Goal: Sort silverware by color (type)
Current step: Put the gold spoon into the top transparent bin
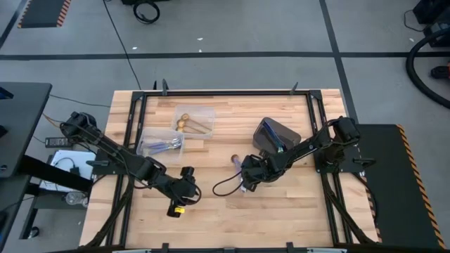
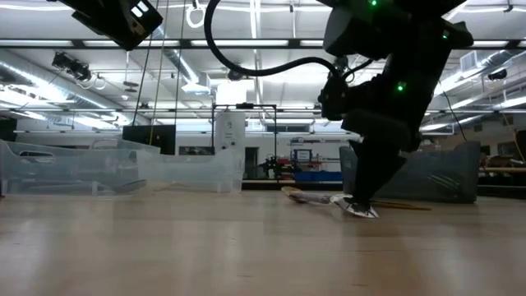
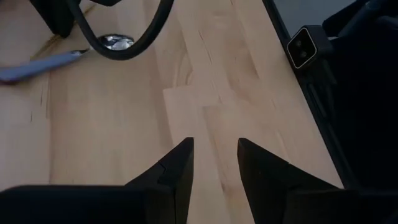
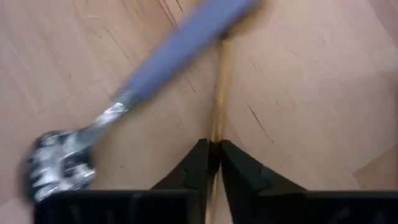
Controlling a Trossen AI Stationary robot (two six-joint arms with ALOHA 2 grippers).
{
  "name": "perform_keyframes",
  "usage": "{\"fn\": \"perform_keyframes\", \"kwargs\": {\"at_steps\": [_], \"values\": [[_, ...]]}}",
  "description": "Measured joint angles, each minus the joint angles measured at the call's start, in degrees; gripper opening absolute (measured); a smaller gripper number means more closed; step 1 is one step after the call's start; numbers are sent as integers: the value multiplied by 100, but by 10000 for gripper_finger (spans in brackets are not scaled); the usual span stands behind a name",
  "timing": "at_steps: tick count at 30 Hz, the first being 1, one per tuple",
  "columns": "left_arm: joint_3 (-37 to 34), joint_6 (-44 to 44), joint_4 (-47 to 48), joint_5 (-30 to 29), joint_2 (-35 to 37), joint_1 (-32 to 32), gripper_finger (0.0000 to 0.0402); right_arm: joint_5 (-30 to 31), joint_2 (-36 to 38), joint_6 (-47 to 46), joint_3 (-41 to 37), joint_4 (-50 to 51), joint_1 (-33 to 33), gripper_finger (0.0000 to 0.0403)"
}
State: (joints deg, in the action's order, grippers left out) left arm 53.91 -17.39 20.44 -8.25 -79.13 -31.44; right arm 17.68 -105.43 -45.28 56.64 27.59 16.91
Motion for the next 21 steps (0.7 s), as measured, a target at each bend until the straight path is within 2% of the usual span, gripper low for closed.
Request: {"fn": "perform_keyframes", "kwargs": {"at_steps": [4,15,21], "values": [[0,4,2,0,0,0,130,-96,2,59,-2,12,0,15],[0,15,90,-2,0,2,130,-363,437,222,-63,330,18,11],[0,197,49,-218,0,7,130,-165,690,373,-50,319,11,1]]}}
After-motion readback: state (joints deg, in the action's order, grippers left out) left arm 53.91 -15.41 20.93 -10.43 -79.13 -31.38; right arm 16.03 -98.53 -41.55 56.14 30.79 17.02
